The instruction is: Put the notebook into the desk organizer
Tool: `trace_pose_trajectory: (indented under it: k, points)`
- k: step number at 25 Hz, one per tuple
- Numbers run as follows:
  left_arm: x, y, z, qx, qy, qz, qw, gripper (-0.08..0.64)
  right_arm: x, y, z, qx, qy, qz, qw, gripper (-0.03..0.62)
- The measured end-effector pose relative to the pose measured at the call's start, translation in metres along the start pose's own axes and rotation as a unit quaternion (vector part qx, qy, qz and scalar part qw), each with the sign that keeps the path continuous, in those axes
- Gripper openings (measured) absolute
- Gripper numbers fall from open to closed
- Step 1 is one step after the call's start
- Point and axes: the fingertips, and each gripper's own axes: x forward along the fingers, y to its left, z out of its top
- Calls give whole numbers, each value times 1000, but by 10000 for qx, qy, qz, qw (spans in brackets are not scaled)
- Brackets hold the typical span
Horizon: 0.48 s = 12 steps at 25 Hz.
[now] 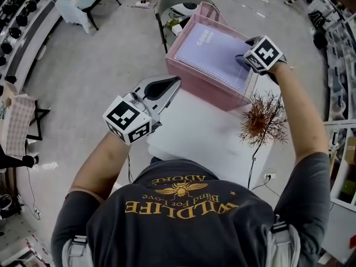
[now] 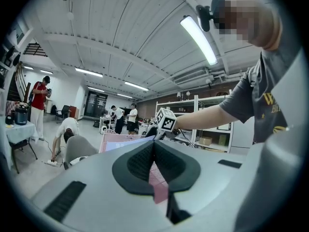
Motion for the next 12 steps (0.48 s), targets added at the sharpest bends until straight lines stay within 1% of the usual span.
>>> trace_pose_trajectory:
  k: [2, 4, 6, 8, 10, 12]
  points:
    - [-2, -2, 2, 13, 1, -31, 10000, 2, -4, -2, 3, -256, -19, -471, 9986, 301]
    - [-4, -5, 4, 18, -18, -70, 10000, 2, -9, -3, 7, -462, -21, -906, 9948, 319]
    - [-7, -7, 8, 20, -53, -104, 9999, 2, -16, -6, 11, -536, -126, -1241, 9907, 341]
    - [-10, -8, 11, 37, -90, -129, 9999, 2, -27, -10, 16, -381, -415, -1448, 9879, 341]
    - [-15, -8, 15, 61, -129, -153, 9998, 2, -44, -16, 23, -83, -822, -1567, 9842, 342]
    - [-19, -9, 19, 73, -178, -184, 9996, 2, -65, -21, 29, 288, -1261, -1591, 9788, 341]
